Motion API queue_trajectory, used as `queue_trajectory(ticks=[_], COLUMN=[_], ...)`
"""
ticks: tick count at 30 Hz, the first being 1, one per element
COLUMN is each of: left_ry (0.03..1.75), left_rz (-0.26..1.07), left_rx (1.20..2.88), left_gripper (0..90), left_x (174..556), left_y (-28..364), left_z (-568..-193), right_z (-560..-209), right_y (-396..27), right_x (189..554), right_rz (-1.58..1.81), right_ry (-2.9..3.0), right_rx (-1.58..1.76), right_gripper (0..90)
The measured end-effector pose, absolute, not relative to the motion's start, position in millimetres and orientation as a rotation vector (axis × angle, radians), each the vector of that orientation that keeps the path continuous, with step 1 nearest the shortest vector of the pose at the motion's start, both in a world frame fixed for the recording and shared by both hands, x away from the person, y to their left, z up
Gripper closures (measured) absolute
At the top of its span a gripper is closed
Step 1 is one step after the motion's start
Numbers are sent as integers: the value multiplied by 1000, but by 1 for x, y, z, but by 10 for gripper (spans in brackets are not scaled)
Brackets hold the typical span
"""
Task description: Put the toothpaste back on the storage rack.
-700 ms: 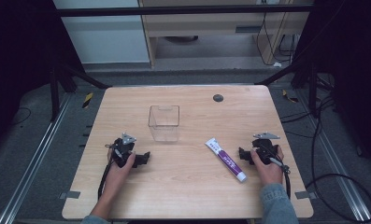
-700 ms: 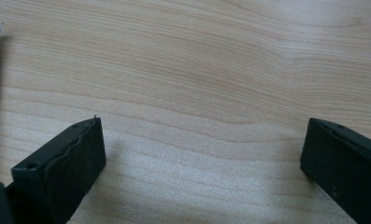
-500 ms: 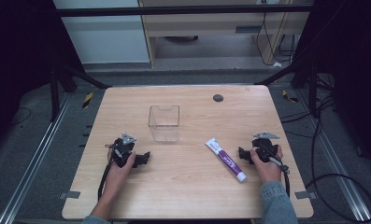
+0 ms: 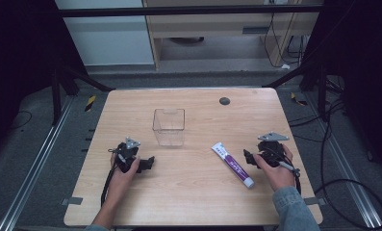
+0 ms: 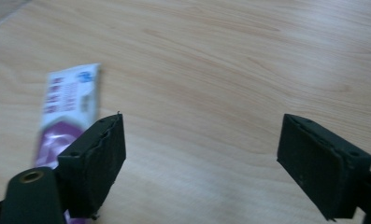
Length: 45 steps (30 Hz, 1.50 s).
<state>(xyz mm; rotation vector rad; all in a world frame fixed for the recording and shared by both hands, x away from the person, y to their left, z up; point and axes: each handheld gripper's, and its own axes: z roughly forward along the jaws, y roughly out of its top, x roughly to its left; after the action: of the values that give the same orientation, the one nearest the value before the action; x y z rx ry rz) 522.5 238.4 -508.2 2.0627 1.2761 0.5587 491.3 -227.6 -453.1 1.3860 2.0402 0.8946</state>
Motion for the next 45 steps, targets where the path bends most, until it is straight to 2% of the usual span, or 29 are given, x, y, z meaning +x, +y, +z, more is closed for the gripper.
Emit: queue_trajectory(ticks=[5,6,15,22,27,28,32,45], left_ry=[1277,1276,1246,1262,1262,1262,1264,1275], left_rz=[557,556,542,547,547,547,548,553], left_rx=[2059,2060,2074,2066,2066,2066,2065,2060], left_gripper=[0,0,0,0,0,0,0,0], left_x=[522,522,527,530,530,530,530,530], left_y=[239,239,243,242,242,242,242,241], left_z=[-508,-508,-508,-508,-508,-508,-508,-508], right_z=[-441,-437,-434,-429,-428,-428,-428,-437], right_y=[-209,-199,-186,-182,-176,-174,-169,-152], right_x=[479,476,476,481,490,491,494,506], right_rz=[913,889,839,807,800,794,794,735], right_ry=[2101,2135,2279,2300,2309,2315,2331,2395], right_rx=[1324,1293,1247,1297,1292,1292,1289,1292], right_gripper=[220,251,267,237,300,339,359,329])
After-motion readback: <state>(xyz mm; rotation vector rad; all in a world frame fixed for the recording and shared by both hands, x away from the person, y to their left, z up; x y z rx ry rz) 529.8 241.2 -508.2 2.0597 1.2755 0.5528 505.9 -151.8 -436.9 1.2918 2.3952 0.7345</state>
